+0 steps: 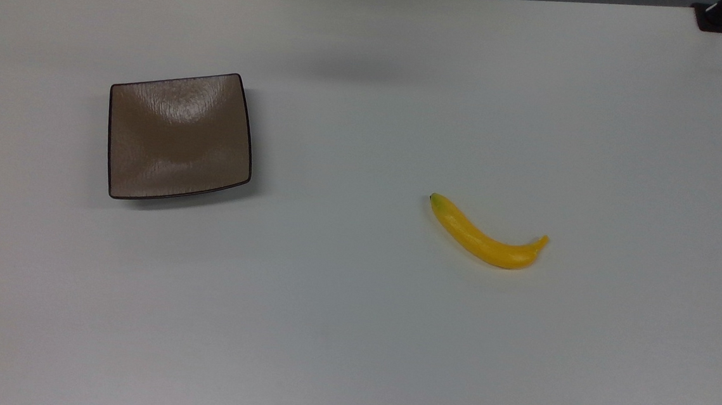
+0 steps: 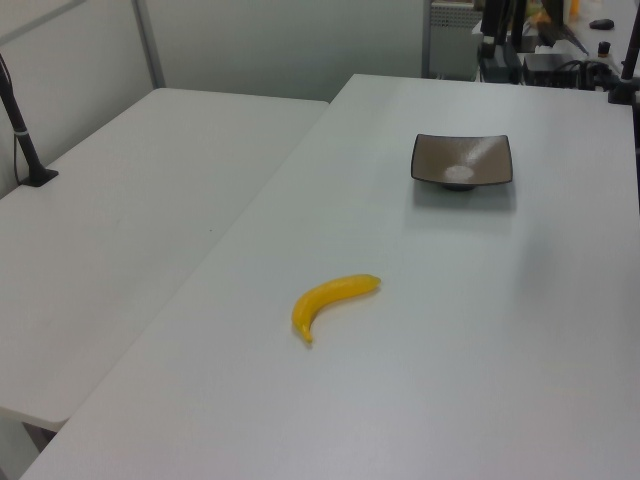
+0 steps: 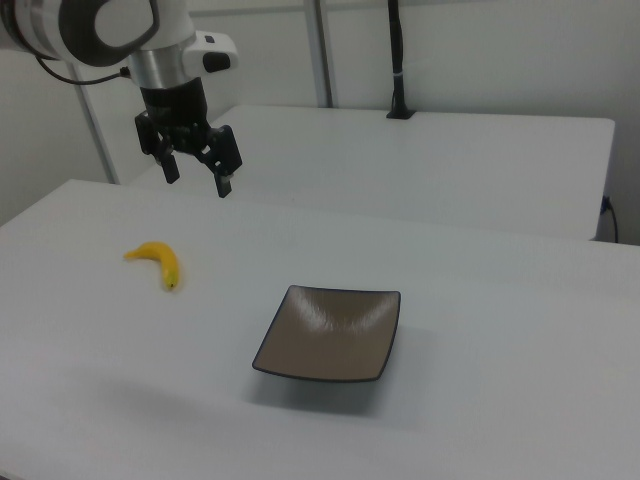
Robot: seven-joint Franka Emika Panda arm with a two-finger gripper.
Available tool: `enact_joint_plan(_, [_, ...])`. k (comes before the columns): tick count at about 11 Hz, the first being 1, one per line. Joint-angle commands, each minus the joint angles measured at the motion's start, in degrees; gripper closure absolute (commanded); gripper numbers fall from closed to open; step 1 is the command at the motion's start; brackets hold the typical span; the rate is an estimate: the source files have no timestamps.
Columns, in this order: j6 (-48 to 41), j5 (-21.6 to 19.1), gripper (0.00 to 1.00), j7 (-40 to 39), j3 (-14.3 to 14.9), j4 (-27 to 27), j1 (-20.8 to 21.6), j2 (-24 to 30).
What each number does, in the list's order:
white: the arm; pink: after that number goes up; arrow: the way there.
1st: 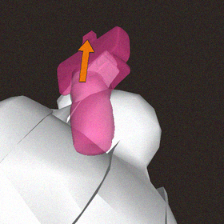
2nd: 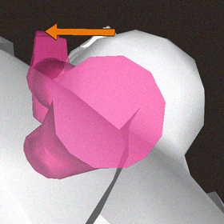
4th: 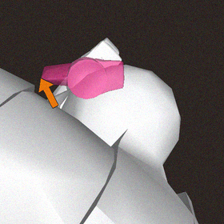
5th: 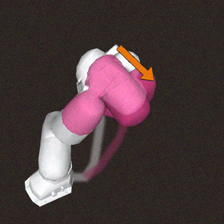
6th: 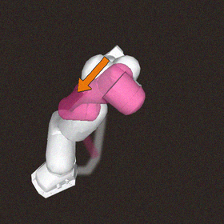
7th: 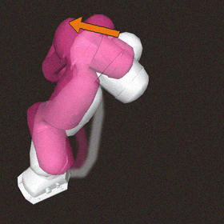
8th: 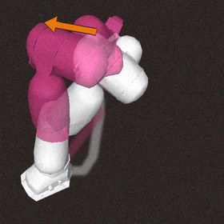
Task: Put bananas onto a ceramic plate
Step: 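Move the open gripper over the yellow banana's stem end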
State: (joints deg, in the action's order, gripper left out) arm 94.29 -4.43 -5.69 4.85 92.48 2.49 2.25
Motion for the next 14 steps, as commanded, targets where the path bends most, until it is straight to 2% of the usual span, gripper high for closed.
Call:
enact_joint_plan(1, [1.3,-1.1,0.0,1.1,0.4,0.6,2.2,0.0])
enact_joint_plan(6, [1.1,-1.1,0.0,1.1,0.3,0.6,2.5,0.0])
enact_joint_plan(10, [1.2,-1.7,0.0,2.6,-0.1,-0.7,8.3,-1.9])
enact_joint_plan(12, [1.9,-2.2,0.0,10.0,-2.9,-1.7,10.4,-4.7])
enact_joint_plan(14, [6.2,-2.7,0.0,16.5,-5.5,-5.1,12.3,-10.2])
